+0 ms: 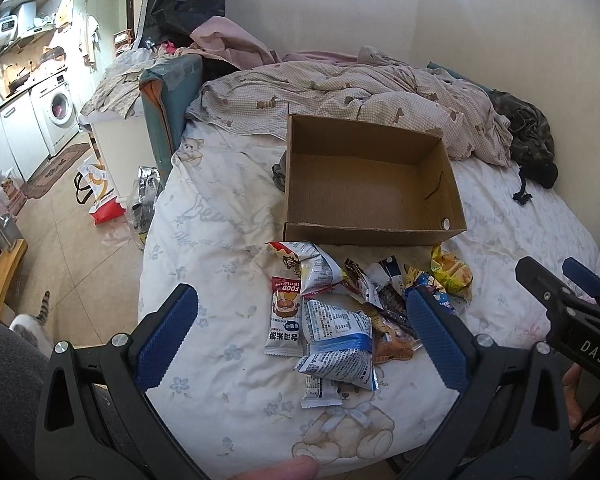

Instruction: Organize snacks

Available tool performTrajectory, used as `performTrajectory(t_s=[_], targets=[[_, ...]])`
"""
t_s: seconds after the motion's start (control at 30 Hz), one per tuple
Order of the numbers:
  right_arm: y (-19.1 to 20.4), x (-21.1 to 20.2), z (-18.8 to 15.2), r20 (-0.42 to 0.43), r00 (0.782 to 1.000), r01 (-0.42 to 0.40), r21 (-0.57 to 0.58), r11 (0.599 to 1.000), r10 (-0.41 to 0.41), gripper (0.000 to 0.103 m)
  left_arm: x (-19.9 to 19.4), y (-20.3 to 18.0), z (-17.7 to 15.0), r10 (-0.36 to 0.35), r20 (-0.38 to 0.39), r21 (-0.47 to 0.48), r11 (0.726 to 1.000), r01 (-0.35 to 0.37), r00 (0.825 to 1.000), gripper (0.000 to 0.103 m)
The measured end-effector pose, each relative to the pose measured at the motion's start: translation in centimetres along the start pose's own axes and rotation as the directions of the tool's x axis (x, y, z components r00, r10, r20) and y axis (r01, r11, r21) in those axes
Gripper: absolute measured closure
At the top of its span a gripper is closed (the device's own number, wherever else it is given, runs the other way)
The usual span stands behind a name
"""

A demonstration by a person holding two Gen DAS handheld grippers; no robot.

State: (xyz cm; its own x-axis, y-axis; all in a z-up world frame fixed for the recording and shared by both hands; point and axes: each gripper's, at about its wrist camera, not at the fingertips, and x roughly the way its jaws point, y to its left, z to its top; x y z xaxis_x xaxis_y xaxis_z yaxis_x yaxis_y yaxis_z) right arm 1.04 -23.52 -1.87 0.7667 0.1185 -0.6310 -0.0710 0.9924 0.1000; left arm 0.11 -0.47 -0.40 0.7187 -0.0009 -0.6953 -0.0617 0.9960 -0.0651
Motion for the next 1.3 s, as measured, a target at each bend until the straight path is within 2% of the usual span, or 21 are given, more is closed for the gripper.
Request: performTrajectory(t_s=[1.3], targets=[[0.28,0.26,-0.28,-0.013,1.0,-0.001,-0.006,1.0,0.001,0.0,0.05,0.23,0.11,0.004,-0.003,0.002,1.0,-0.004,1.0,0.0]])
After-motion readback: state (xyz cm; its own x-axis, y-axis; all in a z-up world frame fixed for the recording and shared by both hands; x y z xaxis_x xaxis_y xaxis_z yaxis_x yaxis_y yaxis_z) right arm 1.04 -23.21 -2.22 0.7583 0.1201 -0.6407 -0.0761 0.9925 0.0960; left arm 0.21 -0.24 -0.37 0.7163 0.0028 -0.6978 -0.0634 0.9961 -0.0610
